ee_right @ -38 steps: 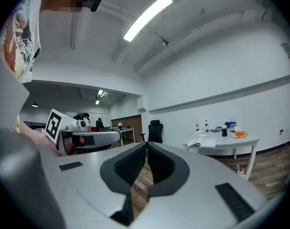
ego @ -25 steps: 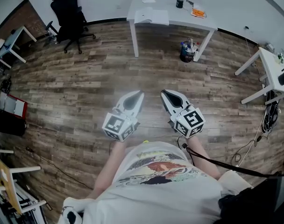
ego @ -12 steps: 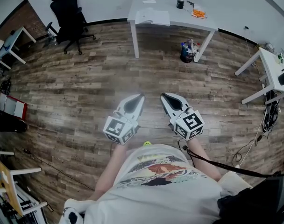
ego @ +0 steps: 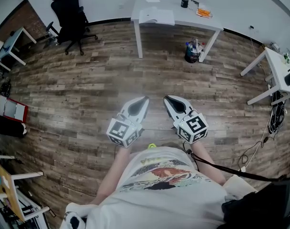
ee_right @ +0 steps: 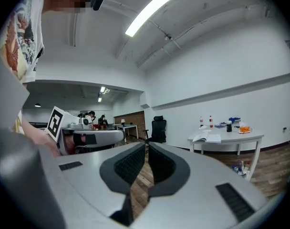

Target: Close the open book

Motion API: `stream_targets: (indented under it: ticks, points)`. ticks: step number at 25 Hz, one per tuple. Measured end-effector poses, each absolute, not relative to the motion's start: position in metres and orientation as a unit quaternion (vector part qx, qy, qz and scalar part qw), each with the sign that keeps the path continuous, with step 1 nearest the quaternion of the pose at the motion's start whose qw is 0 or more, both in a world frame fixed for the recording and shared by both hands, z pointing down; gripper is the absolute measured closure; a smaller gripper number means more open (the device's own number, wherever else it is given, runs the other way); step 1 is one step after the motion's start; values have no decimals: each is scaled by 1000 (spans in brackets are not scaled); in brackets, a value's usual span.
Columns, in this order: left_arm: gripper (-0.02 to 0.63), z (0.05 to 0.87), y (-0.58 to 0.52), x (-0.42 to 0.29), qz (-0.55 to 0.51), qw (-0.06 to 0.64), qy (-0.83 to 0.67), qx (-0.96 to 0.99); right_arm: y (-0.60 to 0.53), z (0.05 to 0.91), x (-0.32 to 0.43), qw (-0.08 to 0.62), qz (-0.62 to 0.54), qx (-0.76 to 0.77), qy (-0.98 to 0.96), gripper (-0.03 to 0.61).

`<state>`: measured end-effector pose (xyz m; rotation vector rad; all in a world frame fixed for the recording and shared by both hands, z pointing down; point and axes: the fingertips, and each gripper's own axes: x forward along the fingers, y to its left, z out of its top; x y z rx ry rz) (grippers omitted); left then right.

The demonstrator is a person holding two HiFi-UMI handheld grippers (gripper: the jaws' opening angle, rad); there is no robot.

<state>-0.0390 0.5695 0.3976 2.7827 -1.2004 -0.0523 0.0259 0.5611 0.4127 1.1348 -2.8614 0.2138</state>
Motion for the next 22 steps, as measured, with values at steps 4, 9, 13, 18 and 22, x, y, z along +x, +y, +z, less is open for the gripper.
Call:
stream_targets:
  ticks: [4, 9, 13, 18, 22]
  points:
    - [601, 397, 570, -40, -17, 58, -393, 917, 560, 415, 27, 31, 73, 372, -925, 549]
    - [601, 403, 567, -36, -19, 65, -393, 917, 559, 422, 33, 59, 55, 376, -923, 549]
    - [601, 412, 564, -22, -16, 73, -388, 919, 558, 435, 48, 75, 63, 378, -921, 548]
    - [601, 415, 539, -15, -10, 76, -393, 916, 530, 442, 57, 72, 78, 372, -922, 549]
    - [601, 418, 502, -19, -1, 76, -410, 909, 486, 443, 54, 71, 79, 358, -928, 549]
